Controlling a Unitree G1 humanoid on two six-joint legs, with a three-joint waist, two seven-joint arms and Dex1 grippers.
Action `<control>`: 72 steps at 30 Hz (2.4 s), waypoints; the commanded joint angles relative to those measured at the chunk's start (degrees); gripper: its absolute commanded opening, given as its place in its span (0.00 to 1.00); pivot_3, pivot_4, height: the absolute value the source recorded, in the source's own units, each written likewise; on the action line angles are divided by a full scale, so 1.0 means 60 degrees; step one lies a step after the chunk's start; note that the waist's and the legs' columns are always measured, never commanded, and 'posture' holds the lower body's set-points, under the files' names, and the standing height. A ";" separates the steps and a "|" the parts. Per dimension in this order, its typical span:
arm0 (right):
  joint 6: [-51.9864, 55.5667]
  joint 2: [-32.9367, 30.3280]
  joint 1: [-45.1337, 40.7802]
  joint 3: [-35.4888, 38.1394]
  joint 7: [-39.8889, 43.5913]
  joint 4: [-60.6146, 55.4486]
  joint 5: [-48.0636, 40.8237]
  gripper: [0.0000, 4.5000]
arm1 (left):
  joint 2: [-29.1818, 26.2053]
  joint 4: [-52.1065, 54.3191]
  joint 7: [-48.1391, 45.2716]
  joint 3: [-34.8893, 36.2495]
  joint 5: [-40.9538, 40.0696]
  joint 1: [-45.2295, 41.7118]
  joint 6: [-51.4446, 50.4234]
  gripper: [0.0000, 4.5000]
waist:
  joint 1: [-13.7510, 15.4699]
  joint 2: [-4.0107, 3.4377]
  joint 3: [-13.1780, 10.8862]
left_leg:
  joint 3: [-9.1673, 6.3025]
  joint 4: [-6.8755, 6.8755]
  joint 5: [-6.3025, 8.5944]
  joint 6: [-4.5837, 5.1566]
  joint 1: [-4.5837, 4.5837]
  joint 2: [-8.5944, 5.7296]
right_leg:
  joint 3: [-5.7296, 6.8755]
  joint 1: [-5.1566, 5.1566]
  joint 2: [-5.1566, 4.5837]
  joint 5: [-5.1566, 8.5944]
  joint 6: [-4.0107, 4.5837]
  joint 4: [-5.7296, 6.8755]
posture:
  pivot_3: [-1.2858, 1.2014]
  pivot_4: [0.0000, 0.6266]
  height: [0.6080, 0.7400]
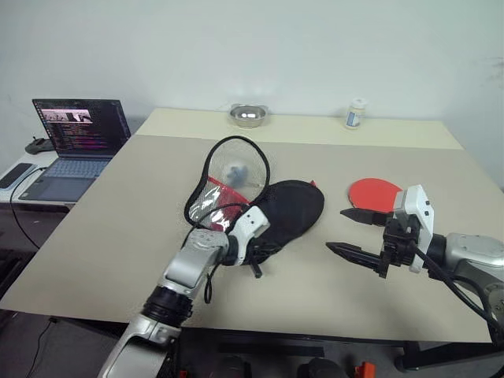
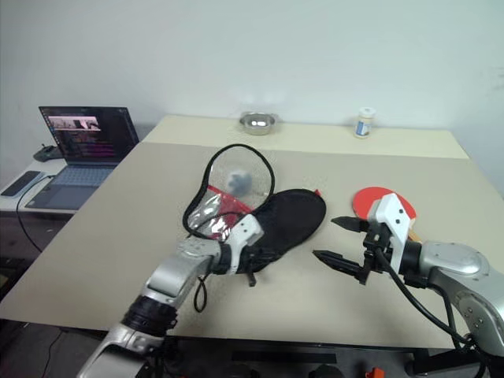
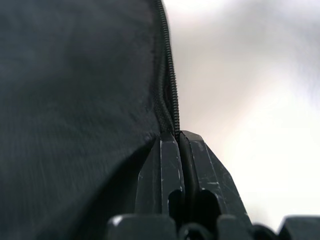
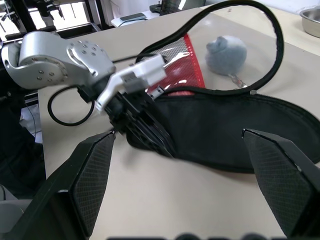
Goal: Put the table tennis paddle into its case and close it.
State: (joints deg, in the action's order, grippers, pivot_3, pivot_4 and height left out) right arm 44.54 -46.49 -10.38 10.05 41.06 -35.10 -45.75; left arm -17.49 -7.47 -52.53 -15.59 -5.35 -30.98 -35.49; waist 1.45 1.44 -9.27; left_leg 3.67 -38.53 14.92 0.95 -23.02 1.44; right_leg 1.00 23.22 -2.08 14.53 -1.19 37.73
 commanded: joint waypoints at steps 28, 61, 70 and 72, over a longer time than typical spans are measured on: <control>0.2898 0.3587 -0.1360 -0.2731 -0.4362 0.1750 0.0738 1.00 | -0.3602 -0.0008 -0.3406 0.2227 -0.2274 -0.0163 0.2582 0.95 | -0.0226 0.0034 -0.0028 | 0.0009 0.0061 -0.0003 -0.0007 -0.0002 0.0017 | 0.0004 0.0037 0.0000 -0.0009 0.0087 0.0000 | 0.52 0.24 1.00; 0.1814 0.6720 -0.2981 -0.2854 -0.4685 0.5294 0.3711 0.24 | -0.4058 0.1010 -0.3596 0.2280 -0.3248 -0.0262 0.1840 0.96 | -0.0564 0.0035 -0.0029 | 0.0021 0.0073 -0.0010 -0.0020 0.0013 0.0058 | -0.0027 0.0070 0.0063 -0.0011 0.0090 0.0045 | 0.52 0.24 1.00; 0.2287 0.5788 -0.3263 -0.1520 -0.4336 0.5471 0.3473 0.01 | -0.3673 0.1220 -0.3732 0.1829 -0.3141 -0.0252 0.2033 0.96 | -0.0477 0.0035 -0.0031 | 0.0030 0.0074 -0.0011 -0.0020 0.0006 0.0033 | -0.0029 0.0071 0.0034 -0.0011 0.0090 0.0041 | 0.52 0.24 1.00; 0.2619 0.5318 -0.3162 -0.1347 -0.4097 0.5197 0.3345 0.01 | -0.3627 0.1285 -0.3797 0.1713 -0.3128 -0.0193 0.2105 0.96 | -0.0476 0.0035 -0.0031 | 0.0035 0.0075 -0.0010 -0.0020 0.0001 0.0027 | -0.0029 0.0071 0.0025 -0.0012 0.0089 0.0033 | 0.52 0.24 1.00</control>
State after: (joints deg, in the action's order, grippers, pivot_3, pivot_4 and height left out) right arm 58.68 -13.00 -29.34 -0.14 15.43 -1.16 -24.76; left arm -39.45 -2.32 -74.65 -5.20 -23.88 -31.89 -23.99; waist -1.41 1.65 -9.45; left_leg 3.90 -38.07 14.86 0.83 -23.02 1.61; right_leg 0.81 23.65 -1.94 14.46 -0.65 37.90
